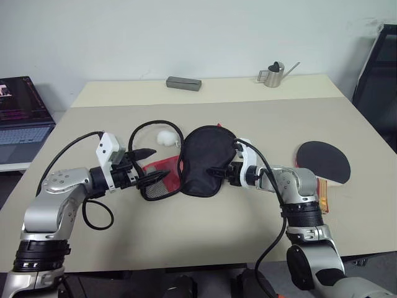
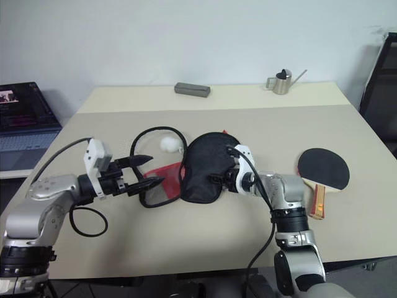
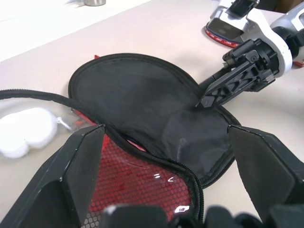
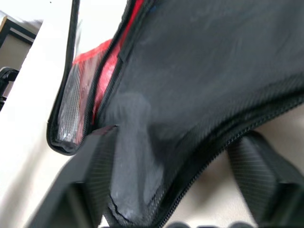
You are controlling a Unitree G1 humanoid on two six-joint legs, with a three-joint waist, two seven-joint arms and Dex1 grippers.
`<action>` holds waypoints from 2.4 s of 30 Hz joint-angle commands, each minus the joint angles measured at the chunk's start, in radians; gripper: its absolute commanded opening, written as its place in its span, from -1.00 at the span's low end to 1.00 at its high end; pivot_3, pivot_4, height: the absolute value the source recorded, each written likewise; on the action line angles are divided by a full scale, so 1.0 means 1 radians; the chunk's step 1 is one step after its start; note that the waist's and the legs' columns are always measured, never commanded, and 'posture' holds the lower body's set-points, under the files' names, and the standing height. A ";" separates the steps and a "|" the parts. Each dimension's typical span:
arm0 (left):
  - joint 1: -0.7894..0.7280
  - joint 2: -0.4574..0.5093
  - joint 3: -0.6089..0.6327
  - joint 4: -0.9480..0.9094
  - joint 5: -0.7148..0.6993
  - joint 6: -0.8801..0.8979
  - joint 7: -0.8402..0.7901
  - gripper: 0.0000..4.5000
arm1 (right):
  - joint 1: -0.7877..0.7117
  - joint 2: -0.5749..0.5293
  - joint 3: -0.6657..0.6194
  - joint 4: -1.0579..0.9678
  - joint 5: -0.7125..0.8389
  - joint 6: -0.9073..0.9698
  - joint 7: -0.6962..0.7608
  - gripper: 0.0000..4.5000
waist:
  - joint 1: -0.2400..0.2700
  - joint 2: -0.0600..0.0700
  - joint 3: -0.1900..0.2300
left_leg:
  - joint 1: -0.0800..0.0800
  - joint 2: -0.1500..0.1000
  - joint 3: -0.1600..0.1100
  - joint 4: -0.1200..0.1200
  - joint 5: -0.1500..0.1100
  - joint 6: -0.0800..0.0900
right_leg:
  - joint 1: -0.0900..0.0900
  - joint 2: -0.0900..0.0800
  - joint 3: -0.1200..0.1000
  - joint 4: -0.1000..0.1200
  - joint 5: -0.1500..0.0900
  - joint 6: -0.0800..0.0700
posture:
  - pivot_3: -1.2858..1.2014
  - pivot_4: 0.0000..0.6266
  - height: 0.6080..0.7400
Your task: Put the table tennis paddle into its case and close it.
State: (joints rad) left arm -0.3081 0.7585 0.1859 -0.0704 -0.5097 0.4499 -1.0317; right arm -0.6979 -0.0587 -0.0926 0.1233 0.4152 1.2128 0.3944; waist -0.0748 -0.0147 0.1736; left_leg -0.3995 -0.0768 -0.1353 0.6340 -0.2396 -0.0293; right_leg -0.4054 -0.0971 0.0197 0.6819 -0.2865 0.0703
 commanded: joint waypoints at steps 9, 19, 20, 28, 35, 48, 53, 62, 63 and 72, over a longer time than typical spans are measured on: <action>0.035 -0.007 0.007 -0.063 -0.002 -0.022 0.014 1.00 | 0.009 0.009 0.011 -0.040 0.018 -0.019 -0.029 -0.98 | -0.003 0.000 0.000 | 0.000 0.000 0.000 0.000 0.000 0.000 | 0.000 0.000 0.000 0.000 0.000 0.000 | 0.03 -0.52 1.00; 0.024 -0.009 -0.011 -0.052 0.007 -0.029 0.010 1.00 | -0.012 -0.080 -0.005 -0.051 0.036 0.028 -0.009 -0.98 | -0.002 0.000 0.000 | 0.000 0.000 0.000 0.000 0.000 0.000 | 0.000 0.000 0.000 0.000 0.000 0.000 | 0.03 -0.52 1.00; 0.020 -0.010 -0.015 -0.049 0.009 -0.031 0.009 1.00 | -0.013 -0.098 -0.004 -0.053 0.038 0.032 -0.003 -0.98 | -0.002 0.000 0.000 | 0.000 0.000 0.000 0.000 0.000 0.000 | 0.000 0.000 0.000 0.000 0.000 0.000 | 0.03 -0.52 1.00; -0.003 -0.018 -0.043 -0.027 0.015 -0.045 0.002 1.00 | -0.012 -0.202 -0.010 -0.070 0.062 0.063 0.021 -0.98 | -0.001 0.000 0.000 | 0.000 0.000 0.000 0.000 -0.001 0.001 | 0.000 0.001 0.000 0.000 0.000 0.000 | 0.03 -0.52 1.00; -0.020 -0.026 -0.058 -0.015 0.019 -0.049 -0.006 1.00 | -0.008 -0.291 0.033 -0.077 0.055 0.057 0.071 -0.98 | 0.002 0.000 0.000 | 0.000 0.000 0.000 0.000 -0.001 0.001 | 0.000 0.001 0.000 0.000 0.000 0.000 | 0.03 -0.52 1.00; -0.025 -0.025 -0.060 -0.011 0.021 -0.049 -0.010 1.00 | -0.117 -0.327 0.123 0.127 -0.029 -0.132 0.140 -0.98 | 0.001 0.000 0.000 | 0.000 0.001 0.001 0.000 0.000 0.000 | 0.000 0.001 0.000 0.000 0.000 0.000 | 0.03 -0.52 1.00; -0.024 -0.024 -0.060 -0.011 0.023 -0.049 -0.009 1.00 | -0.164 -0.332 0.147 0.229 -0.076 -0.209 0.169 -0.98 | 0.001 0.000 0.000 | 0.000 0.001 0.000 0.000 0.000 0.000 | 0.000 0.001 0.000 0.000 0.000 0.000 | 0.03 -0.52 1.00; -0.019 -0.021 -0.056 -0.016 0.022 -0.049 -0.008 1.00 | -0.223 -0.345 0.176 0.373 -0.161 -0.323 0.209 -0.98 | 0.001 0.000 0.000 | 0.000 0.001 0.001 0.000 0.000 0.000 | 0.000 0.001 0.000 0.000 0.000 0.000 | 0.03 -0.52 1.00; -0.018 -0.020 -0.056 -0.016 0.022 -0.049 -0.008 1.00 | -0.229 -0.347 0.177 0.385 -0.168 -0.333 0.213 -0.98 | 0.001 0.000 0.000 | 0.000 0.001 0.000 0.000 0.000 0.000 | 0.000 0.001 0.000 0.000 0.000 0.000 | 0.03 -0.52 1.00; -0.024 -0.020 -0.058 -0.015 0.022 -0.048 -0.009 1.00 | -0.266 -0.353 0.183 0.453 -0.230 -0.414 0.238 -0.15 | 0.000 0.000 0.000 | 0.000 0.001 0.001 0.000 0.000 0.000 | 0.000 0.001 0.000 -0.001 0.000 0.000 | 0.03 -0.52 1.00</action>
State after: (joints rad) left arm -0.3202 0.7282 0.1134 -0.0672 -0.4846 0.4114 -1.0374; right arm -0.9311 -0.4025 0.0925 0.5822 0.1966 0.8277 0.6241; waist -0.0747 -0.0148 0.1736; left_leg -0.3997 -0.0763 -0.1347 0.6342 -0.2394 -0.0296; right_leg -0.4051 -0.0962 0.0200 0.6814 -0.2861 0.0703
